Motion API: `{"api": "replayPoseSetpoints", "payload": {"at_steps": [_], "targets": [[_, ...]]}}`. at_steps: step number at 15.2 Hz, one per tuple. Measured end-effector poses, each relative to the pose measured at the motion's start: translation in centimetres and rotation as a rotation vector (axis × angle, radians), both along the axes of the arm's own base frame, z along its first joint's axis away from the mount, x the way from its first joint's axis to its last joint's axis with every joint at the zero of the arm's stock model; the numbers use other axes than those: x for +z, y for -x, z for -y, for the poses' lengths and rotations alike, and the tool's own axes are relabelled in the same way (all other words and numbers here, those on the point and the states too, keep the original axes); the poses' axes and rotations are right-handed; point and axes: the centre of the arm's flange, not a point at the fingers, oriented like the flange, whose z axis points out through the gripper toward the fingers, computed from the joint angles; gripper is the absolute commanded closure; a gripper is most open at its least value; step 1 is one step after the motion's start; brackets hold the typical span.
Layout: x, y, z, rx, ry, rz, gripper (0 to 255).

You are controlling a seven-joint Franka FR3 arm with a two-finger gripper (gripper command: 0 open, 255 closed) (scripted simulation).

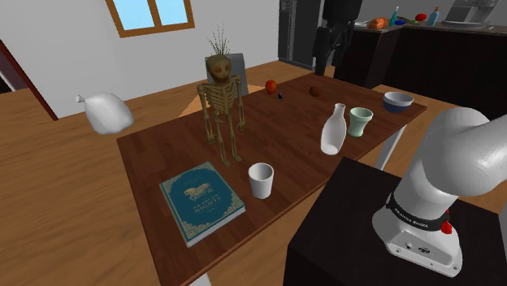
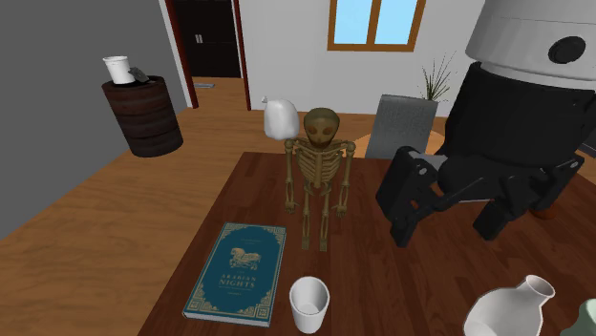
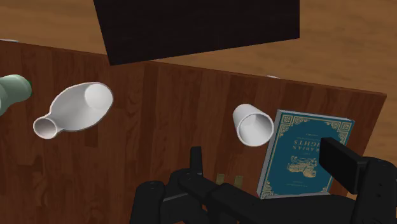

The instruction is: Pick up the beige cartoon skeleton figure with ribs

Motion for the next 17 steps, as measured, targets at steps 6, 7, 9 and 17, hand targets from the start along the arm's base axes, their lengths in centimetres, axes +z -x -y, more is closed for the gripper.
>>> {"api": "replayPoseSetpoints", "payload": {"at_steps": [6,7,9,17], "targets": [[-1.0,-4.6,2.5,0.115,-0.007,-0.004,0],[-1.0,-5.7,3.2,0.144,-0.009,-0.005,0],[-1.3,-8.2,4.2,0.202,-0.012,-0.006,0],[-3.5,-18.6,7.3,0.437,-0.024,-0.013,0]]}}
